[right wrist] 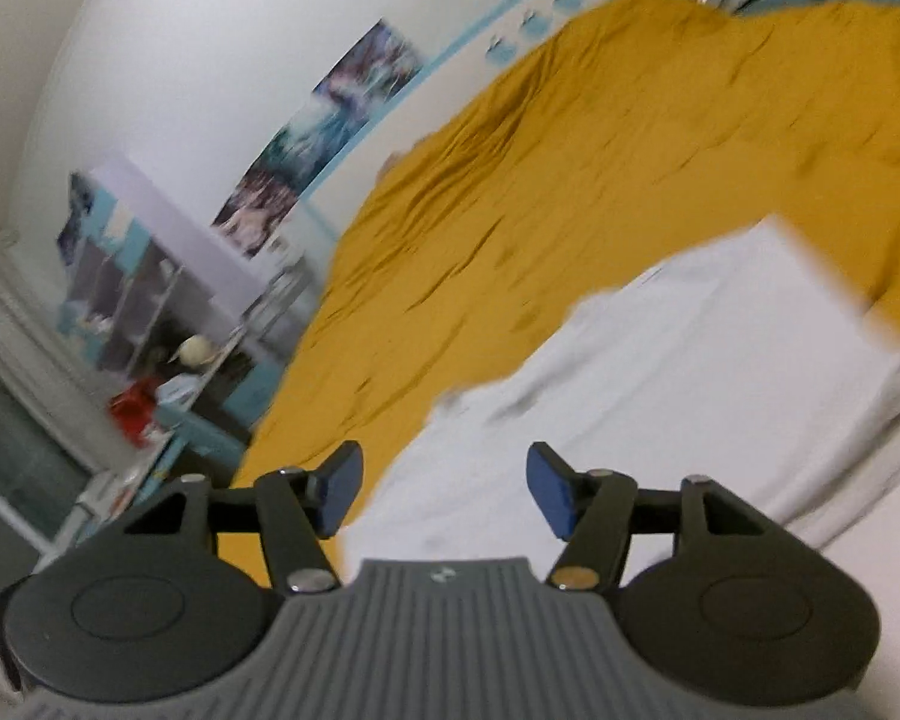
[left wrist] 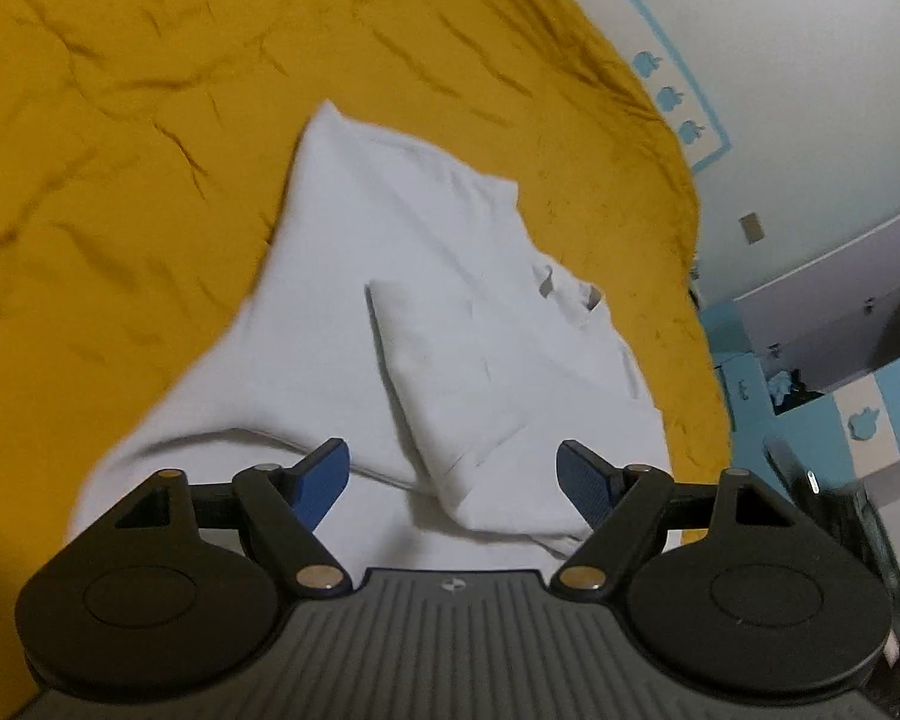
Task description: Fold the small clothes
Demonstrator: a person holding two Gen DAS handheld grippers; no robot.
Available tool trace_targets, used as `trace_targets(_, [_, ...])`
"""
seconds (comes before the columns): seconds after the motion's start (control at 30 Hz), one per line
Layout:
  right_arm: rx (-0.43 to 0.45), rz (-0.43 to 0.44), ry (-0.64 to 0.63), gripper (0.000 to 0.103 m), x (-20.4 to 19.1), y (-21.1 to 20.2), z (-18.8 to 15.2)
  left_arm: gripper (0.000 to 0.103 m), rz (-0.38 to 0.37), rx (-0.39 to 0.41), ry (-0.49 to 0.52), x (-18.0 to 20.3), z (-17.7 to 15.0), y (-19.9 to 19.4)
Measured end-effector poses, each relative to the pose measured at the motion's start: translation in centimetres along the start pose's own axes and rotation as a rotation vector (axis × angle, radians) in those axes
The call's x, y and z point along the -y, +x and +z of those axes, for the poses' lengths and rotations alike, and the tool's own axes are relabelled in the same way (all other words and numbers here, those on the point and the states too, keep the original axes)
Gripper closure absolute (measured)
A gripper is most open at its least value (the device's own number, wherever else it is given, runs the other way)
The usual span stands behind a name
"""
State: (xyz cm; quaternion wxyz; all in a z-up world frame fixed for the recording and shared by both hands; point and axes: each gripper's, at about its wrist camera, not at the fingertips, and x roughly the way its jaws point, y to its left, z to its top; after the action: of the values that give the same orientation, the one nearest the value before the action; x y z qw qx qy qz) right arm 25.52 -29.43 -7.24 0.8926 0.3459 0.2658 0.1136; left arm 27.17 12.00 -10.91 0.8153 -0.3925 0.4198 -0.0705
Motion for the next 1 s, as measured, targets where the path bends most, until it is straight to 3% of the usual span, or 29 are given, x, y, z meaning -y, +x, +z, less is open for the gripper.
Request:
trace_targets(0.1, [0.006, -0.061, -0.003, 0.045, 3.4, -2.1, 1.4, 0.011, 0.082, 0.002, 0.132, 2.0, -1.4, 1.5])
trace_targets(0.27, [-0.028, -0.067, 0.027, 0.045, 6.7, -2.8, 0.5, 0.012, 0.375, 0.082, 0.539, 7.1, -4.4, 4.3])
trace_targets(0.4, [-0.035, -0.064, 0.012, 0.045, 7.4, -2.7, -0.5, 0.014, 0.376, 0.141, 0.734, 9.4, -5.3, 5.9])
trace_targets(0.47, [-0.039, -0.073, -0.004, 0.045, 7.0, -2.1, -0.8, 0.021, 0.392, 0.147, 0.799, 10.1, -5.5, 7.2])
trace_targets(0.57, [-0.085, -0.062, 0.022, 0.045, 7.1, -1.3, -0.9, 0.048, 0.453, 0.098, 0.854, 9.8, -5.3, 9.6])
trace_targets(0.6, [-0.103, -0.057, 0.026, 0.045, 7.3, -1.3, -1.0, 0.061, 0.439, 0.079, 0.856, 9.6, -5.2, 10.1])
trace_targets(0.63, [-0.113, -0.058, 0.027, 0.043, 7.5, -1.4, -1.1, 0.066, 0.413, 0.074, 0.856, 9.4, -5.4, 10.4])
trace_targets(0.77, [-0.115, -0.083, 0.035, 0.041, 8.5, -1.7, -1.3, 0.070, 0.386, 0.076, 0.855, 8.7, -5.2, 10.3])
trace_targets(0.83, [-0.116, -0.096, 0.059, 0.041, 8.9, -1.6, -1.4, 0.079, 0.373, 0.080, 0.843, 8.7, -5.0, 10.2])
trace_targets(0.93, [-0.129, -0.094, 0.084, 0.040, 9.0, -1.5, -1.5, 0.077, 0.321, 0.046, 0.822, 8.9, -4.8, 9.8])
trace_targets(1.0, [-0.131, -0.088, 0.074, 0.040, 8.7, -1.4, -1.6, 0.075, 0.324, 0.035, 0.848, 9.1, -5.1, 9.9])
